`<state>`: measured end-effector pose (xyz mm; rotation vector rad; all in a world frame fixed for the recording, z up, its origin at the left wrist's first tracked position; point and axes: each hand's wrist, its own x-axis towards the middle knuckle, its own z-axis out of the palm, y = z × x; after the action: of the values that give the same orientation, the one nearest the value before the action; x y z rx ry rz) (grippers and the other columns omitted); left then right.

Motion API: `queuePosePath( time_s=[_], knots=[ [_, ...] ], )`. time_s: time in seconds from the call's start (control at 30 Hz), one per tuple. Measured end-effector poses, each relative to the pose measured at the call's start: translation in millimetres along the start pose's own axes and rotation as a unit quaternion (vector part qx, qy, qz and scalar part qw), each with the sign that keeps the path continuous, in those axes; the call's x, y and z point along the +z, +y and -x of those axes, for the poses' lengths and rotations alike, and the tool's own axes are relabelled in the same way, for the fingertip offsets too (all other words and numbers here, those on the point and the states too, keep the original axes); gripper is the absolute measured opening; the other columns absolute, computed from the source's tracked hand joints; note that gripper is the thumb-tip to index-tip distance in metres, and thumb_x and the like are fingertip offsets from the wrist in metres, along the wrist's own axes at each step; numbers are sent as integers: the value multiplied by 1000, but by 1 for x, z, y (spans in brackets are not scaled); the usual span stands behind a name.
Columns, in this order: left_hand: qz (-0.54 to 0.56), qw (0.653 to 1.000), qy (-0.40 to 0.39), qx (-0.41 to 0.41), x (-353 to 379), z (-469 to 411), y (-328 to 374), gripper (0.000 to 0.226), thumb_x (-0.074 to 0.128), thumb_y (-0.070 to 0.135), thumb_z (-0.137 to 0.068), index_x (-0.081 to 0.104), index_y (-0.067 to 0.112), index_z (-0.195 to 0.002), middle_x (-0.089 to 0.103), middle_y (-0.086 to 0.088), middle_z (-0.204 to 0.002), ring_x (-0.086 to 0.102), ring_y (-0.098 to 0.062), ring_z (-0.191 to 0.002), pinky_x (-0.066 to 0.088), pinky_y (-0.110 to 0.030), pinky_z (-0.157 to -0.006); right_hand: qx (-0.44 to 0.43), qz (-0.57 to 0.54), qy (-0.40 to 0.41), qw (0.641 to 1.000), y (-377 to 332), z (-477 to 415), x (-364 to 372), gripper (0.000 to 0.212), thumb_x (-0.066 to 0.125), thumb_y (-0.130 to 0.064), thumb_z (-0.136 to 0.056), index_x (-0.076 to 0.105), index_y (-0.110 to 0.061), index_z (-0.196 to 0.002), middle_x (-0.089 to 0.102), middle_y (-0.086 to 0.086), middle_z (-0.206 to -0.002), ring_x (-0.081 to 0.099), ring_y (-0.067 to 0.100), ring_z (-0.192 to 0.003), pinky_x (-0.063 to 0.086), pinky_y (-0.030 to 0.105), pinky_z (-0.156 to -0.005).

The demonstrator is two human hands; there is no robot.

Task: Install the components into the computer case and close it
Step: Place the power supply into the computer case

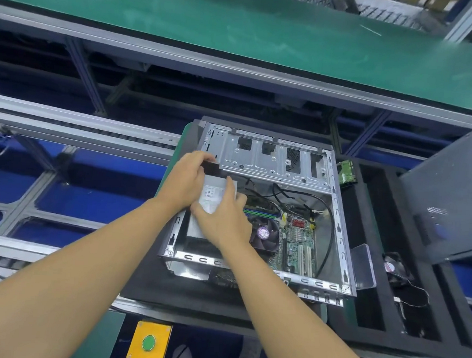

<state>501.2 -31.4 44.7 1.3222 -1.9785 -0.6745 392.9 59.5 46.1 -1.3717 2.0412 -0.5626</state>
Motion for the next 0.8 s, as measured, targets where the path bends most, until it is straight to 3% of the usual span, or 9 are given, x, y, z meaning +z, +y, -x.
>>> queuePosePath(
  time_s=[0.1, 0.2, 0.33, 0.43, 0.57, 0.7, 0.8],
  knots=[
    [39, 998, 13, -45, 1, -1, -5, 31, 49, 4, -95, 56, 10, -125, 44, -2, -142, 39, -16, -133, 31, -31, -112, 20, -107, -56, 992, 18, -4, -7, 107, 67, -63, -86, -1, -31, -162, 29, 4, -159, 45, 30, -139, 43, 47, -105],
    [124, 977, -12, -171, -3, 1, -7, 47, 61, 21, -94, 43, 21, -137, 36, 3, -139, 38, -15, -132, 32, -32, -109, 108, -281, -131, 944, 24, -3, -6, 118, 77, -59, -82, -3, -26, -163, 26, 2, -167, 32, 27, -150, 30, 49, -122],
    [233, 930, -104, -266, -6, 9, -8, 78, 68, 35, -91, 20, 28, -151, 46, 7, -134, 57, -16, -112, 48, -35, -93, 142, -403, -190, 884, 22, -6, -4, 94, 80, -41, -87, 21, -35, -160, 50, -2, -154, 53, 27, -136, 38, 55, -117],
    [312, 894, -116, -299, -7, 11, -9, 64, 68, 30, -91, 36, 24, -146, 67, 2, -119, 70, -18, -96, 56, -32, -73, 139, -437, -179, 871, 18, -3, 0, 80, 75, -28, -94, 26, -35, -157, 59, -3, -144, 63, 24, -124, 49, 53, -108],
    [330, 894, -121, -277, -4, 12, -10, 39, 63, 25, -96, 50, 28, -133, 74, -3, -109, 73, -20, -92, 58, -35, -71, 115, -430, -152, 882, 18, -2, 4, 80, 67, -22, -100, 16, -30, -161, 54, 1, -148, 59, 25, -129, 49, 51, -110],
    [323, 898, -123, -272, -4, 10, -11, 33, 63, 27, -96, 52, 36, -126, 75, 3, -103, 74, -19, -90, 58, -31, -66, 115, -439, -183, 872, 21, -3, 0, 76, 64, -20, -102, 16, -36, -159, 56, 0, -145, 61, 25, -127, 48, 54, -109],
    [318, 897, -119, -285, -5, 12, -11, 38, 64, 31, -95, 49, 42, -128, 74, 5, -107, 74, -14, -86, 58, -30, -65, 136, -467, -189, 853, 23, -7, -3, 81, 71, -15, -96, 22, -40, -155, 66, 0, -132, 70, 25, -113, 57, 52, -97]
  ],
)
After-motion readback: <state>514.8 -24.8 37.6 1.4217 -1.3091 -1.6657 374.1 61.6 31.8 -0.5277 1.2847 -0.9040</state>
